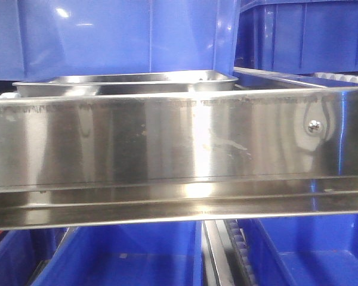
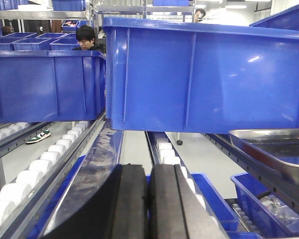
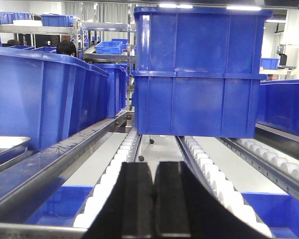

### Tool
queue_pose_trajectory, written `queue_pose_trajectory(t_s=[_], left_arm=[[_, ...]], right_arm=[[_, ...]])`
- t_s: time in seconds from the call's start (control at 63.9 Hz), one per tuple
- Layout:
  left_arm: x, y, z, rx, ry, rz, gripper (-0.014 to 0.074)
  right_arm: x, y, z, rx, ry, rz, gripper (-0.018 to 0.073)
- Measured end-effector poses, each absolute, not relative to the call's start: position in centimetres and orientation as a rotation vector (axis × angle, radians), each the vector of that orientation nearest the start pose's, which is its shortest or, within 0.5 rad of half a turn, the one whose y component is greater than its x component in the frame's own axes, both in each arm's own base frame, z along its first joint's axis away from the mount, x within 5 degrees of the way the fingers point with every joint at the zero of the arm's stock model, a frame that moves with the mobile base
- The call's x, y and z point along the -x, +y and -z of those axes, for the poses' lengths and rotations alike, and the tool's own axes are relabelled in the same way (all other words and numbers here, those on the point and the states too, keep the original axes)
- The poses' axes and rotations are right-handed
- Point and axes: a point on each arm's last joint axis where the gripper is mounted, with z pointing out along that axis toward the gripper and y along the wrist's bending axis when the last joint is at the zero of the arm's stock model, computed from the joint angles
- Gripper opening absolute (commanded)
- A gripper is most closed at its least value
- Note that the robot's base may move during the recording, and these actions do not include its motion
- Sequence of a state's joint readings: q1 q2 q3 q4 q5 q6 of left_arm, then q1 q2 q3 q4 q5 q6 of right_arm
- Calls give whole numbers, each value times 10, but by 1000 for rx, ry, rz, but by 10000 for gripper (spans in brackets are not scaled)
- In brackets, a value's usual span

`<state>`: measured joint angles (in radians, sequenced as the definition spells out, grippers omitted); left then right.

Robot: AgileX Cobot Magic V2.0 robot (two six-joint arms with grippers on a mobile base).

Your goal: Stack silver trays without gaps

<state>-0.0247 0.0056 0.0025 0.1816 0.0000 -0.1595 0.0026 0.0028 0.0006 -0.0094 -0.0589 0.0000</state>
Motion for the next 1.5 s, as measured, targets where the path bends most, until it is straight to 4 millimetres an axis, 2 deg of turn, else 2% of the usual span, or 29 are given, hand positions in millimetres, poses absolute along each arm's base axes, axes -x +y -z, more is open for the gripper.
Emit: queue_pose_trajectory(t_s=[0.813, 1.126, 1.33, 1.502], left_arm=[[-57, -1, -212, -39, 1491, -2, -9], [-57, -2, -214, -45, 1470, -3, -9], [-55, -4, -224, -61, 1361, 9, -9], [-51, -6, -239, -65, 1209, 46, -9]], right_arm=[[-56, 0, -218, 13, 1428, 10, -79], [-54, 0, -228, 9, 1315, 5, -79], [-47, 1, -246, 14, 1102, 10, -79], [-46, 0, -254, 8, 1120, 0, -79]])
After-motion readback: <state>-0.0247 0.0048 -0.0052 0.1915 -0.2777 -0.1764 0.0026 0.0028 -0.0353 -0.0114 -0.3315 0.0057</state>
